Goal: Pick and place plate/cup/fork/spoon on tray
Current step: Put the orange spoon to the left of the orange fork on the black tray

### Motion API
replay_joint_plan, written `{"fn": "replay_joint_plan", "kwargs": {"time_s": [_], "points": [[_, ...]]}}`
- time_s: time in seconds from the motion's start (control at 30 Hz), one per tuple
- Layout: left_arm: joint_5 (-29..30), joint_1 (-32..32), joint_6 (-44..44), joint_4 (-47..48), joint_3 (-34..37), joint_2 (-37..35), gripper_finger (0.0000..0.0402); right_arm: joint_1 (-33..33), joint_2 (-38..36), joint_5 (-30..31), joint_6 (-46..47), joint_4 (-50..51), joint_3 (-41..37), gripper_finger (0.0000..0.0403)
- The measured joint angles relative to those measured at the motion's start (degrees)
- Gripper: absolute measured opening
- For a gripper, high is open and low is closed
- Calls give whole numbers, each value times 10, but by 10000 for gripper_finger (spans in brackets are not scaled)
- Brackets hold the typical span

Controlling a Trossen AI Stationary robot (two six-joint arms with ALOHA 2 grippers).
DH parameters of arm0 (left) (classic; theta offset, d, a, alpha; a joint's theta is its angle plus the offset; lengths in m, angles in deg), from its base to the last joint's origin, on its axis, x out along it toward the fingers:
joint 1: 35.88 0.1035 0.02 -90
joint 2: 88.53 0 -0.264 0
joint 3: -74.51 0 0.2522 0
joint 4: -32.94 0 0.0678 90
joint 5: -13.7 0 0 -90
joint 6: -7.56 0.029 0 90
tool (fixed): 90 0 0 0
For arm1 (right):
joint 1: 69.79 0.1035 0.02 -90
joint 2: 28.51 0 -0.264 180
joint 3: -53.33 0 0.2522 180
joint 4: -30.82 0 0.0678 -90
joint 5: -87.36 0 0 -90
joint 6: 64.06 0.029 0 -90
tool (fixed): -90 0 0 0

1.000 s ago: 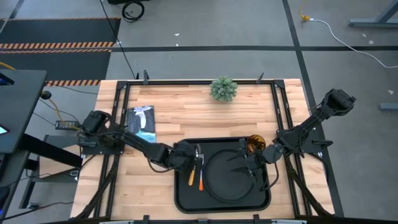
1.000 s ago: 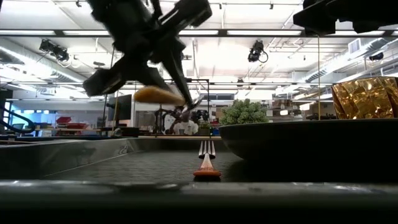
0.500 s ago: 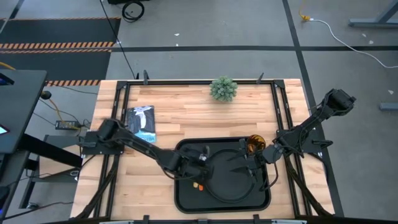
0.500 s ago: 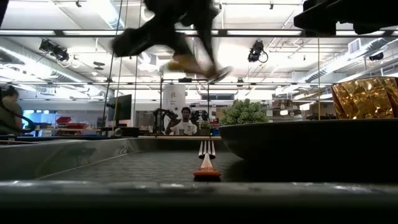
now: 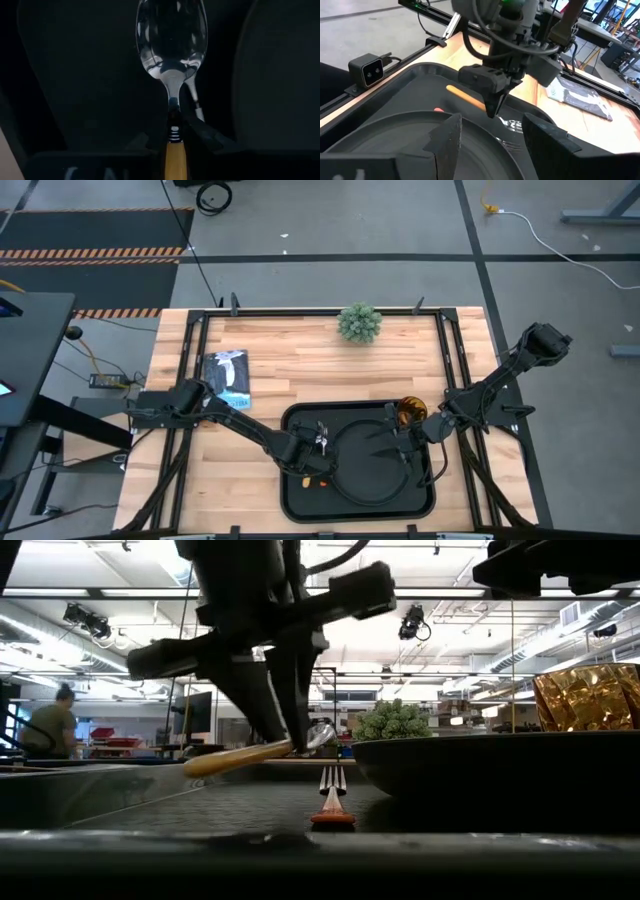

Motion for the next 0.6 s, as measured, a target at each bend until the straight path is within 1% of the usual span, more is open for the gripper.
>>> {"fn": "replay_joint_plan", "kwargs": {"time_s": [0.27,0.47,0.6], "points": [[1,0,-31,15,0,13,54,0,0,0,0,1,0,215],[-25,0,-53,30,1,30,55,0,0,-3,3,1,0,215],[-24,0,-54,26,0,33,58,0,0,-3,3,1,0,215]]}}
